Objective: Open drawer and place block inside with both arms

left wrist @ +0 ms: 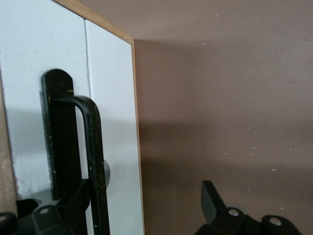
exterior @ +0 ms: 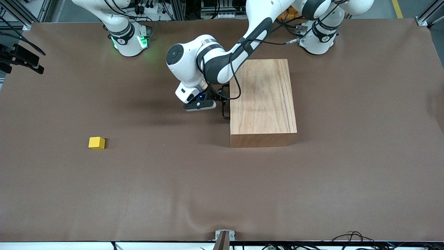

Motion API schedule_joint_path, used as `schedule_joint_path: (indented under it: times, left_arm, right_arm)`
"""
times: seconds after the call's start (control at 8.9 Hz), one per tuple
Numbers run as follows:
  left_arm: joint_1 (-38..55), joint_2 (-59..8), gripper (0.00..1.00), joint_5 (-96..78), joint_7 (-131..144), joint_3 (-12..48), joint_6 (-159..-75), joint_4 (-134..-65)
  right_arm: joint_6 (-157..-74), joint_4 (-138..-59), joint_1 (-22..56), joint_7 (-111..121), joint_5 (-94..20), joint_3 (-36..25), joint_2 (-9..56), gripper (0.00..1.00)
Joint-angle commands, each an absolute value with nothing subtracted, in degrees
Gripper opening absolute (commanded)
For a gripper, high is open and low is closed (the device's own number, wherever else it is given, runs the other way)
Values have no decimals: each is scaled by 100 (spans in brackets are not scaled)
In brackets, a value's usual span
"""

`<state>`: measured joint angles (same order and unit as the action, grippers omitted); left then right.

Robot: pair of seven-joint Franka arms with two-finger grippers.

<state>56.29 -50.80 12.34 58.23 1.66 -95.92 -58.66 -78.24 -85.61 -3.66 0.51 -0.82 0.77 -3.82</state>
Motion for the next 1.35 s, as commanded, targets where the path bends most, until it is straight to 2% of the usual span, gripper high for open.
schedule_joint_path:
  times: [0.0,0.56,0.9,1.24]
  left_arm:
    - [5678,-5282,100,1195,5889,105,-9650,-5704]
    - [5809,-5247,100,1195,5897,79,-9817,-5687]
    - [5915,-5273,100,1195,5897,79,-10308,-5687]
    - [5924,-5265,100,1195,5889,88,-10423,-5687]
  right_arm:
    - [-7770,-8438,-422,-9,-141,105,-316,100]
    - [-7770,-8438,-422,-9,-141,105,-316,100]
    - [-7761,-8438,-422,-9,-141,105,-316,100]
    - [-7769,-8438,-422,-9,-141,105,-316,100]
